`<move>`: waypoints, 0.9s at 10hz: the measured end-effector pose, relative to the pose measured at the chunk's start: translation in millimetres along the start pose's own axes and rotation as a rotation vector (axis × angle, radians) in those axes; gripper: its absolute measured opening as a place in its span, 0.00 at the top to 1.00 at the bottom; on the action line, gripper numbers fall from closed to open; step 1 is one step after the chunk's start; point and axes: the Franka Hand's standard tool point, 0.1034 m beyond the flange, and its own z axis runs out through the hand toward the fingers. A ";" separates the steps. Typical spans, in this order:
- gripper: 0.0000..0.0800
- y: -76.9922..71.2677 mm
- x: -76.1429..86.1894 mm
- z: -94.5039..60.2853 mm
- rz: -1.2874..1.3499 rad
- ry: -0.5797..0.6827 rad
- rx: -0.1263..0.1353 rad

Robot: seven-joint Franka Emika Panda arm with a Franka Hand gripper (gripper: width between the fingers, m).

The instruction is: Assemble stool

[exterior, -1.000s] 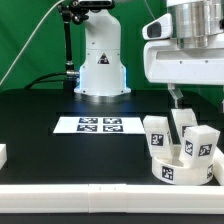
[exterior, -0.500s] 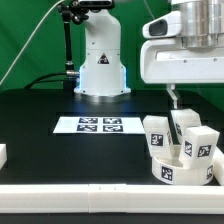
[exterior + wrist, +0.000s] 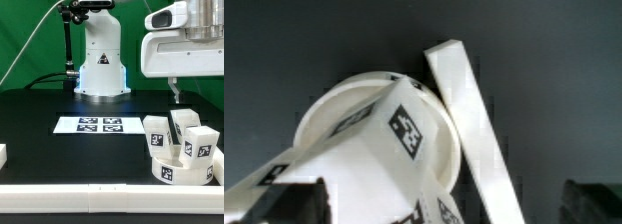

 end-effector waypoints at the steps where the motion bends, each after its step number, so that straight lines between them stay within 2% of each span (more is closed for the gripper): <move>1: 0.19 1.2 2.0 0.1 -0.136 0.009 -0.008; 3: 0.19 3.8 6.8 0.8 -0.411 0.028 -0.019; 9: 0.19 9.8 10.3 0.2 -0.821 0.024 -0.048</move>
Offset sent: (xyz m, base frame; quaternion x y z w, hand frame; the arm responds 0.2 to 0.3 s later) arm 0.0016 0.0053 -0.0006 0.0101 -0.0171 -0.2455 0.9692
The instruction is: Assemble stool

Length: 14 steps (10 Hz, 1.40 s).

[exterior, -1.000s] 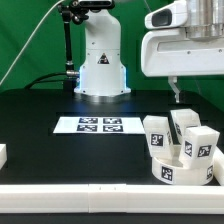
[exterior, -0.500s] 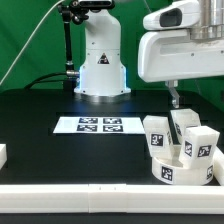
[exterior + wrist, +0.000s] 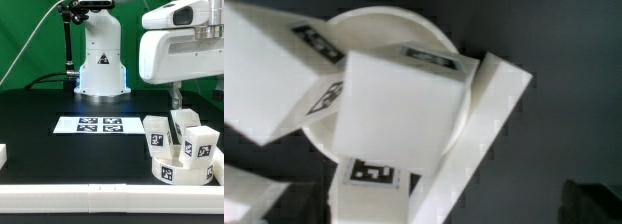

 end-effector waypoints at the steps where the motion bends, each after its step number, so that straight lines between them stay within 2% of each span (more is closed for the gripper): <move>1: 0.19 3.1 1.0 0.4 -0.121 0.017 -0.015; 2: 0.19 4.8 -0.5 2.9 -0.266 0.028 -0.034; 5: 0.19 -1.4 -1.1 5.6 -0.543 0.000 -0.064; 9: 0.19 7.7 -3.5 5.0 -0.730 -0.026 -0.088; 14: 0.19 10.5 -6.3 8.9 -1.192 -0.106 -0.122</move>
Offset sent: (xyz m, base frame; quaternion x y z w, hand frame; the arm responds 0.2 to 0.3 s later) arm -0.0039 0.0202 -0.0028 0.0109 -0.0100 -0.2442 0.9696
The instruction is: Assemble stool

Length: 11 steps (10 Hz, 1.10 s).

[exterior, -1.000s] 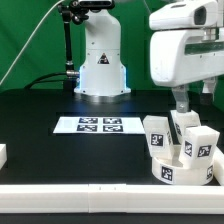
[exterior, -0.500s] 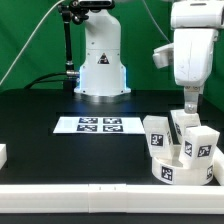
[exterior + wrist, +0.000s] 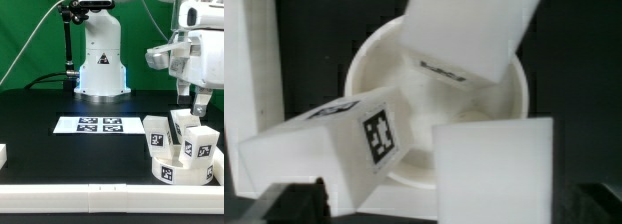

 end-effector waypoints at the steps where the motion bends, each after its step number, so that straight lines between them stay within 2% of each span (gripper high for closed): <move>1: 0.19 -1.2 0.0 0.8 -0.044 -0.011 0.000; 2: 0.19 -2.1 -0.7 1.6 -0.115 -0.024 0.001; 9: 0.19 -17.2 3.9 14.1 -0.052 -0.024 0.024; 10: 0.24 -17.2 4.6 14.1 -0.044 -0.023 0.024; 11: 0.45 -16.8 4.7 13.7 -0.035 -0.024 0.026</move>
Offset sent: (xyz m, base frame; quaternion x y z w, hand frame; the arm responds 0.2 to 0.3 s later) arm -0.0062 0.0079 -0.0089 0.0039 0.0118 0.0126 0.9998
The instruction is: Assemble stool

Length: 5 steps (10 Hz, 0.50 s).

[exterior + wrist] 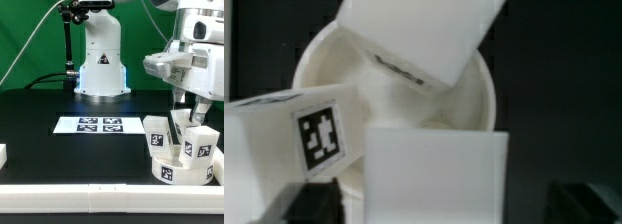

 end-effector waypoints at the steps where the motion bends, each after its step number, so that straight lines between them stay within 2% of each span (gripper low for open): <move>1: 0.45 1.1 0.5 -0.8 0.010 0.000 -0.001; 2: 0.58 2.0 1.1 -1.5 0.018 0.001 -0.003; 5: 0.58 3.6 1.7 -1.6 0.047 0.000 -0.001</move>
Offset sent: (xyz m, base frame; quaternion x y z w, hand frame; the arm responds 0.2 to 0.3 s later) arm 0.0151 0.0125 0.0001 0.0141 0.0113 -0.0125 0.9998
